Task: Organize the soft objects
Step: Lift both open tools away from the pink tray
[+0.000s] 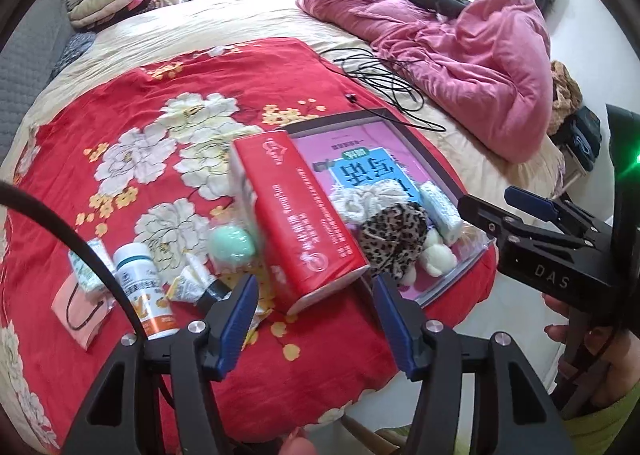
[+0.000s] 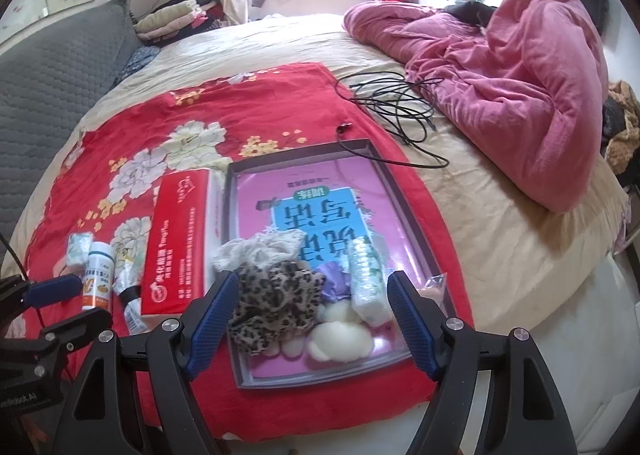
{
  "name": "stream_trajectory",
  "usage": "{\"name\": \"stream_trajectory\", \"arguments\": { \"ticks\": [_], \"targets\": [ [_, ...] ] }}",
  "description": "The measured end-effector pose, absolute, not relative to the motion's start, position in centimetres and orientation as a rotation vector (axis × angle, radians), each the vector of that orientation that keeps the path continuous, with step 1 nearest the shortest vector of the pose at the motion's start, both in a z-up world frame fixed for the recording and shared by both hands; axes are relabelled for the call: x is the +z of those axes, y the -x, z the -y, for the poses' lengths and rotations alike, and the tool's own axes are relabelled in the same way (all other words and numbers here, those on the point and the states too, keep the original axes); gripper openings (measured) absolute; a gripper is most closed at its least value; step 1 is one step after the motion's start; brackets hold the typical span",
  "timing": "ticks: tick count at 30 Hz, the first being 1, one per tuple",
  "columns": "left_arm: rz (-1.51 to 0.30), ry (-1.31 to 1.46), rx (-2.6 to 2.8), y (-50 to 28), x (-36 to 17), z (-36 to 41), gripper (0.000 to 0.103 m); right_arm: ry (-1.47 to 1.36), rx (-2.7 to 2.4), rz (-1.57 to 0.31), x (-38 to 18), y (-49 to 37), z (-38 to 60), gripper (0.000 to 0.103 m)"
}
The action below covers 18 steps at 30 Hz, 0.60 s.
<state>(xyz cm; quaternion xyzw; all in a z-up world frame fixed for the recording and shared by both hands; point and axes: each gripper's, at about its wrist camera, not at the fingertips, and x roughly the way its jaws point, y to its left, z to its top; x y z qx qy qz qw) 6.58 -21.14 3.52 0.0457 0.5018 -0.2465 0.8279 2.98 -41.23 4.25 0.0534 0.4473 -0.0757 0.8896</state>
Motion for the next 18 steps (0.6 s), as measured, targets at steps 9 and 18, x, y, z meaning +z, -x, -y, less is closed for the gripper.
{"name": "stream_trajectory", "arguments": {
  "ticks": [9, 18],
  "targets": [
    [-1.058, -0.036, -0.445, -6.9, 3.9, 16.6, 0.059, -0.088, -0.119, -0.912, 5.2, -3.3, 38.6, 0.078],
    [-1.032, -0.001, -0.373, -6.9, 4.9, 12.4, 0.06, -0.078, -0.076, -0.89, 6.5, -4.3, 35.8, 0.078]
  ]
}}
